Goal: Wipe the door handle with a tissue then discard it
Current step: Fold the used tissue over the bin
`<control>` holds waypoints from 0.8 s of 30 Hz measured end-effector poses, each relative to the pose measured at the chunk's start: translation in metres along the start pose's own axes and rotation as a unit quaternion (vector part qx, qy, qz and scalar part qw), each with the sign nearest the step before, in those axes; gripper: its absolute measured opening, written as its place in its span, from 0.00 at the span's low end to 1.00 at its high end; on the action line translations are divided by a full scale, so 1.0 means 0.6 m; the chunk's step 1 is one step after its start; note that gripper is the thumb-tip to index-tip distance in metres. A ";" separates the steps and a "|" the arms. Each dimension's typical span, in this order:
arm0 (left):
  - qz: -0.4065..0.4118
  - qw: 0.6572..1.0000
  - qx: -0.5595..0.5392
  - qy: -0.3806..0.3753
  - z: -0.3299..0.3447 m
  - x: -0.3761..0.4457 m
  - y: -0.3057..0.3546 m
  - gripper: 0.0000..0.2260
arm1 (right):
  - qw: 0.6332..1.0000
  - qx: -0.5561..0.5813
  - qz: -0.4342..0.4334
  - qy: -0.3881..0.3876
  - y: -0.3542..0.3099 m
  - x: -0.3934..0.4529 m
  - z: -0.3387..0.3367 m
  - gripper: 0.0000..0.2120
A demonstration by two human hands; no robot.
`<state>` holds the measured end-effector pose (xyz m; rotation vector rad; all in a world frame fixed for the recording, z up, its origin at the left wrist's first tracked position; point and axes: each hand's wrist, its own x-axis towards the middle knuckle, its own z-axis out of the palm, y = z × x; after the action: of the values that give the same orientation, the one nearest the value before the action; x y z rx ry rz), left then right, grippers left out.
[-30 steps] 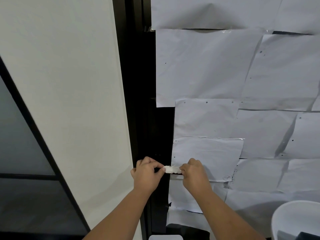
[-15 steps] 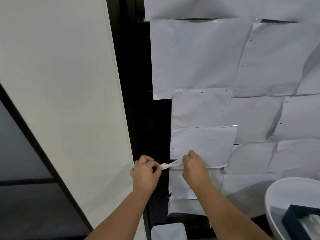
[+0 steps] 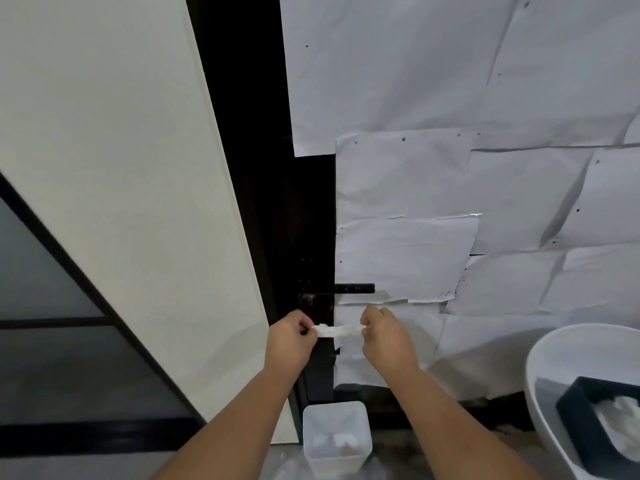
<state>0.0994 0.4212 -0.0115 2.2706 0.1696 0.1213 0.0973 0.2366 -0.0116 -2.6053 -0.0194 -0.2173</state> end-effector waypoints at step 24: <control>-0.097 0.985 0.079 -0.121 0.237 -0.075 -0.247 0.12 | 0.980 0.052 0.100 -0.166 0.163 -0.090 0.282 0.15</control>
<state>0.0635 0.4023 -0.2179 2.3883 0.2789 -0.2792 0.0748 0.2389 -0.2132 -2.4885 0.1105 0.2840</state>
